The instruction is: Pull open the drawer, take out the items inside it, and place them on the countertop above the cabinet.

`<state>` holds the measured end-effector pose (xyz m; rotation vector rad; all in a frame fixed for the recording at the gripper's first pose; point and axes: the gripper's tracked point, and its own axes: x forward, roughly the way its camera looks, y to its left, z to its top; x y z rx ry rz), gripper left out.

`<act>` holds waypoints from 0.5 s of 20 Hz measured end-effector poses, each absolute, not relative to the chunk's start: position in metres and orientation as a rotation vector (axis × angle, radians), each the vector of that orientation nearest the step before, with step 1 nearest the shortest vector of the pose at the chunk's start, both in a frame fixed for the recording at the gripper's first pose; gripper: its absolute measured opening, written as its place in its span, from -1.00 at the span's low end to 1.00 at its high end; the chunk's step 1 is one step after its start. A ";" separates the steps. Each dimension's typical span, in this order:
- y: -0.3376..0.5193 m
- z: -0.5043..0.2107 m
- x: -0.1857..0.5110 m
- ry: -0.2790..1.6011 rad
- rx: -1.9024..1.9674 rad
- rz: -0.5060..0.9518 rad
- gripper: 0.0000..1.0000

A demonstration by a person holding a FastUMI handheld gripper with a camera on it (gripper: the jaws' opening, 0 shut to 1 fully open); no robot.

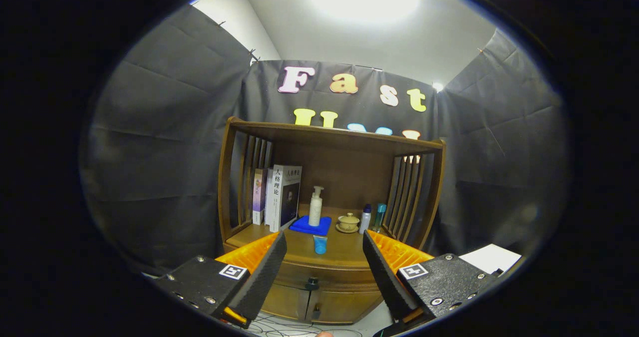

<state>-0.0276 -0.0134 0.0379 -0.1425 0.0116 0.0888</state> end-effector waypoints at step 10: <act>-0.008 0.039 -0.030 -0.004 -0.189 0.080 0.90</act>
